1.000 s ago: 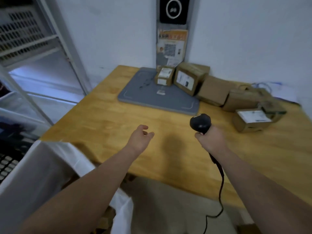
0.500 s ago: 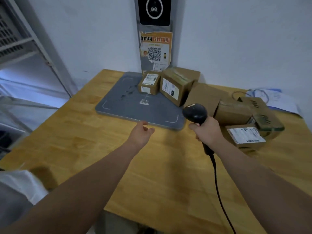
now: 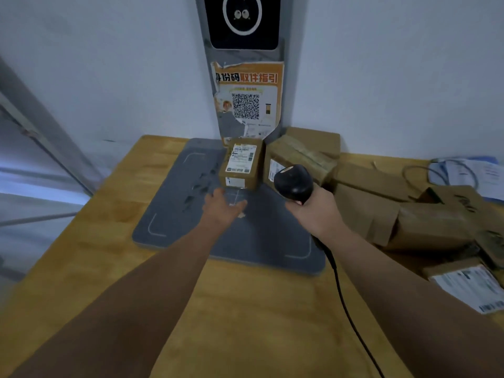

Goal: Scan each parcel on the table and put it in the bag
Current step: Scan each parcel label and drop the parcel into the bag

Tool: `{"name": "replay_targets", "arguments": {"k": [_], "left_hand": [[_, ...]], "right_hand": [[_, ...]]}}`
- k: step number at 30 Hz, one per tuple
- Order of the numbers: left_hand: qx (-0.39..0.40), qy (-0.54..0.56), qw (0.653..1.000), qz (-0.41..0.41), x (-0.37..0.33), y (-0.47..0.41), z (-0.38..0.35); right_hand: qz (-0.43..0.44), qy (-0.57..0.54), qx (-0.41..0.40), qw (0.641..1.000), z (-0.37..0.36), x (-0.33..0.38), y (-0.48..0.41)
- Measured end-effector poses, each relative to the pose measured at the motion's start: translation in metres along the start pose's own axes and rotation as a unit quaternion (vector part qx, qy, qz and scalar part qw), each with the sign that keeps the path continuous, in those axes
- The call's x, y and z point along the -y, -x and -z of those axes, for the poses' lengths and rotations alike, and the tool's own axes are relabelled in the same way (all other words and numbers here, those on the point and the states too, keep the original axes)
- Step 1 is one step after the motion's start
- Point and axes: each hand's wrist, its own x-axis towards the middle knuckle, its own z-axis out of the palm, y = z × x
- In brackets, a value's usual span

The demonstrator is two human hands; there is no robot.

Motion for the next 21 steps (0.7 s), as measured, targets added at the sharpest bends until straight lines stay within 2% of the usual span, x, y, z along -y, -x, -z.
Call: {"name": "replay_targets", "arguments": {"k": [5, 11, 16, 21], "left_hand": [[-0.004, -0.132, 0.991, 0.019, -0.021, -0.077, -0.011], [-0.007, -0.176, 0.984, 0.024, -0.033, -0.138, -0.036], [-0.028, -0.159, 0.987, 0.005, -0.025, -0.14, -0.035], [-0.042, -0.098, 0.994, 0.007, 0.001, -0.086, -0.015]], "right_hand": [[-0.025, 0.009, -0.023, 0.999, -0.015, -0.005, -0.05], [-0.035, 0.005, -0.004, 0.999, -0.037, -0.032, -0.075], [-0.027, 0.001, 0.001, 1.0, -0.048, -0.033, -0.072], [-0.053, -0.031, 0.001, 0.998, -0.051, -0.032, -0.054]]}}
